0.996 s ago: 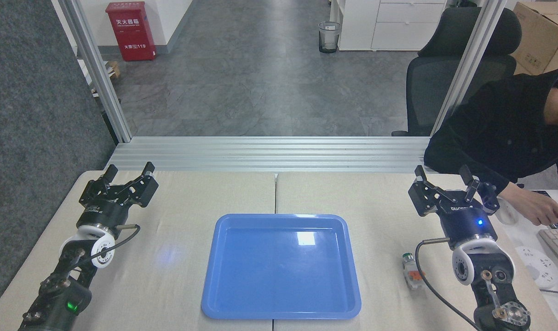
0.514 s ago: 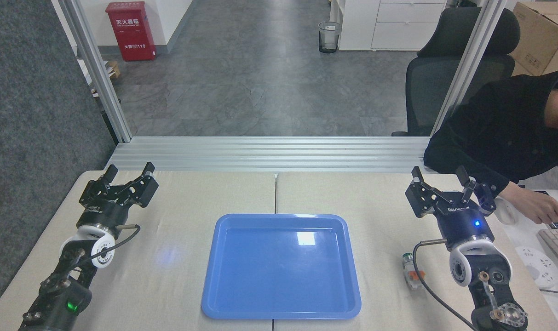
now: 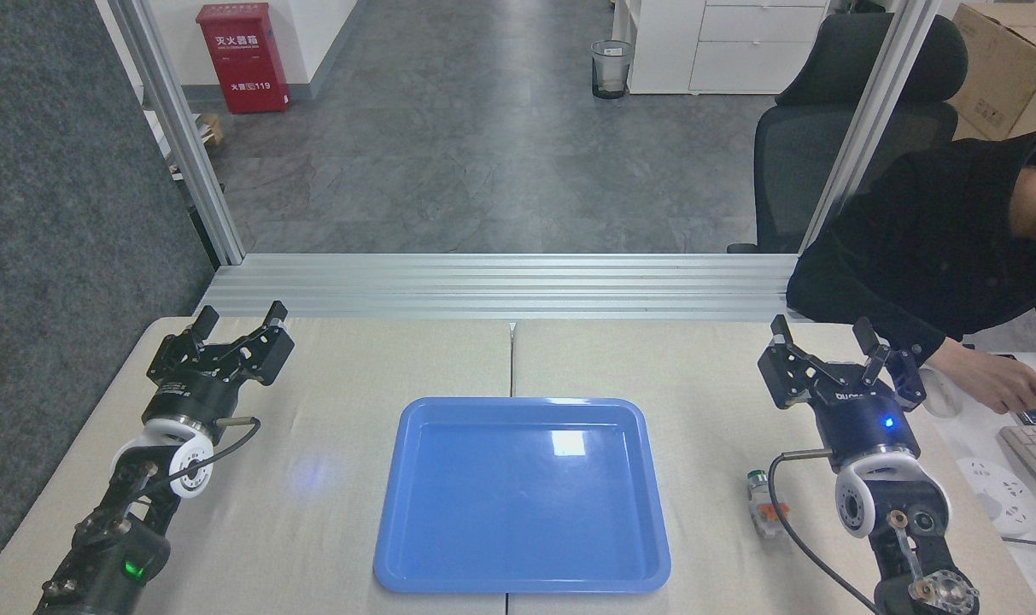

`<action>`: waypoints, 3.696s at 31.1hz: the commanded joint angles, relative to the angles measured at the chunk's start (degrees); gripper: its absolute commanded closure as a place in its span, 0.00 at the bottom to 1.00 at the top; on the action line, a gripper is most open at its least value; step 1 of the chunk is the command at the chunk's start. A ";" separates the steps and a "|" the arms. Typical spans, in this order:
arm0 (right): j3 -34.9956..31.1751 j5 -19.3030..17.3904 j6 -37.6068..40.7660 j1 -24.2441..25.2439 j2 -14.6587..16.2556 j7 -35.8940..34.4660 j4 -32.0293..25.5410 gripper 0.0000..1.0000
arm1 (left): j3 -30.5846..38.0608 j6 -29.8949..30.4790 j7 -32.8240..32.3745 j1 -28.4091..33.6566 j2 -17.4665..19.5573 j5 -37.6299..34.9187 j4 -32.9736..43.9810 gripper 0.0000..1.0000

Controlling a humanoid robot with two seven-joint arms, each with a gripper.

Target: Pick up switch part and place in tray

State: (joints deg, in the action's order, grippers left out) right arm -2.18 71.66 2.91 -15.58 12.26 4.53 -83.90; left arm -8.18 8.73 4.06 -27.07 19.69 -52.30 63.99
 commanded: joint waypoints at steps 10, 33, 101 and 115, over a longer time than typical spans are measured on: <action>-0.28 0.14 -0.01 -0.15 -0.31 0.30 -0.56 0.00 | 0.00 -0.03 -0.02 0.00 0.00 0.00 0.00 0.00; -2.48 -0.38 1.83 0.20 -3.47 0.57 -1.00 0.00 | 0.00 -0.02 -0.02 0.00 0.00 0.00 0.00 0.00; -2.30 -5.30 6.93 19.01 -7.96 0.74 11.47 0.02 | 0.00 -0.03 -0.02 0.00 0.00 0.00 0.00 0.00; -0.02 -4.43 5.53 14.79 -5.32 1.35 15.17 0.15 | 0.00 -0.03 -0.02 0.00 0.00 0.00 0.00 0.00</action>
State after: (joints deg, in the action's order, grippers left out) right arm -4.31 67.04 8.96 0.75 6.51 5.26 -74.31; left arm -8.17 8.73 4.06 -27.07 19.69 -52.29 63.98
